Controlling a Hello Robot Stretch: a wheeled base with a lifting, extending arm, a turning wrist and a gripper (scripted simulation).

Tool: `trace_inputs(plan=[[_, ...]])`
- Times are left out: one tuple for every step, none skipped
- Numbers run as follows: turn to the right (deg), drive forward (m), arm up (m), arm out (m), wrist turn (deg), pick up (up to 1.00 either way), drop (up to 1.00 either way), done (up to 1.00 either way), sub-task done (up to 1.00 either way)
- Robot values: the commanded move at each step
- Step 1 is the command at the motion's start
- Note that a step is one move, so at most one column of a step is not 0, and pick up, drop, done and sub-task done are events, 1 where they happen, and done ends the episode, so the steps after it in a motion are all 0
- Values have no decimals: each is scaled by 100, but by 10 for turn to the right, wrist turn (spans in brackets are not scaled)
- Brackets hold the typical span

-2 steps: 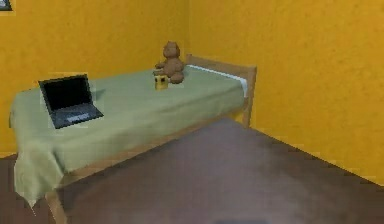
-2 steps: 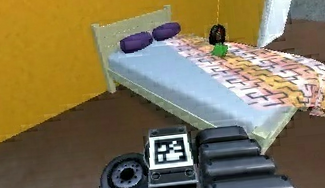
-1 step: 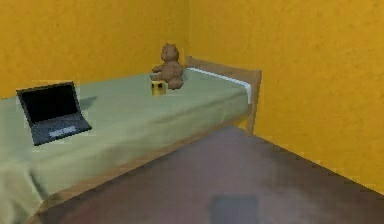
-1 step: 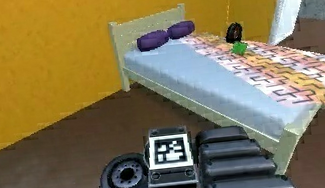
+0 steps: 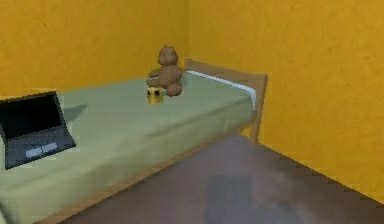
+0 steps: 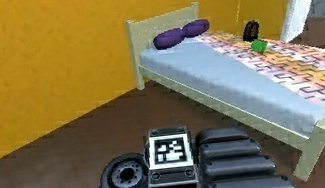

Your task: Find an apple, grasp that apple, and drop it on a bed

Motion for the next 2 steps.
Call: trace_inputs(plan=[[210,0,0,0,0,0,0,0,0],[0,100,0,0,0,0,0,0,0]])
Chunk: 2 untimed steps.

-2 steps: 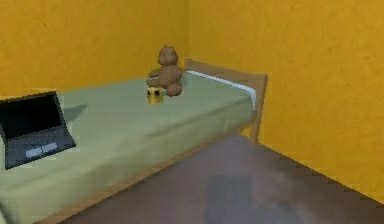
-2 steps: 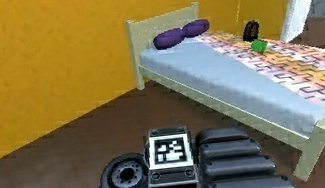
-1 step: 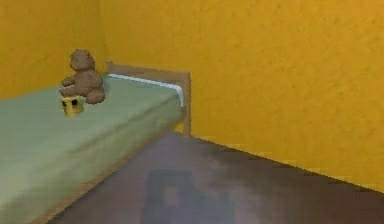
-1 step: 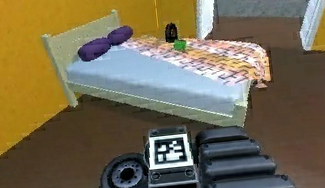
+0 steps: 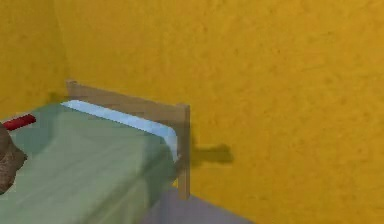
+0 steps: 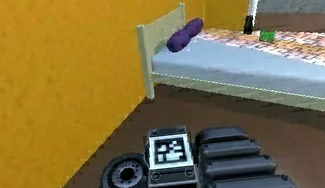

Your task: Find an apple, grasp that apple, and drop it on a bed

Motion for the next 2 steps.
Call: trace_inputs(plan=[[450,0,0,0,0,0,0,0,0],[450,0,0,0,0,0,0,0,0]])
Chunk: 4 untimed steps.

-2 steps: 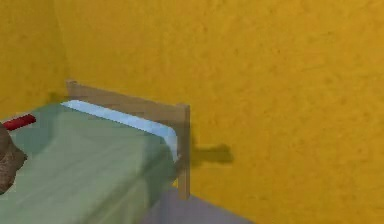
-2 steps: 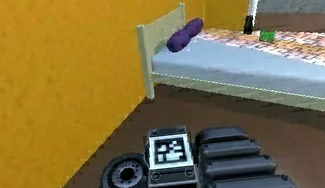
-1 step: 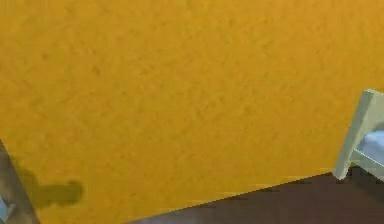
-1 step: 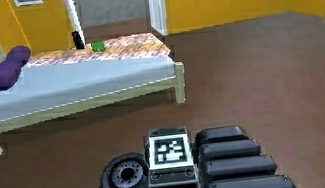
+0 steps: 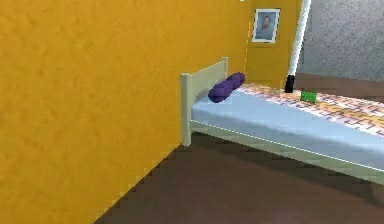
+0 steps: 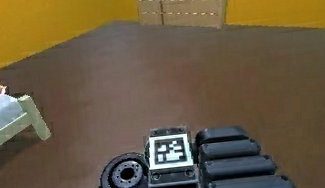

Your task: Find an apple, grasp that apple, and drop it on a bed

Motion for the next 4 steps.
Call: trace_inputs(plan=[[450,0,0,0,0,0,0,0,0],[150,0,0,0,0,0,0,0,0],[-450,0,0,0,0,0,0,0,0],[-450,0,0,0,0,0,0,0,0]])
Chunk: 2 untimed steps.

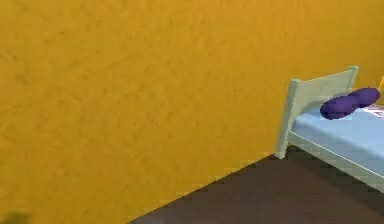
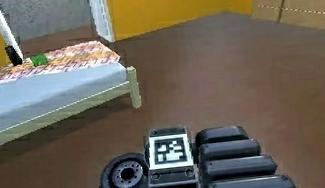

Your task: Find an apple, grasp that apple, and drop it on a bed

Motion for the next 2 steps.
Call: trace_inputs(plan=[[-450,0,0,0,0,0,0,0,0],[-270,0,0,0,0,0,0,0,0]])
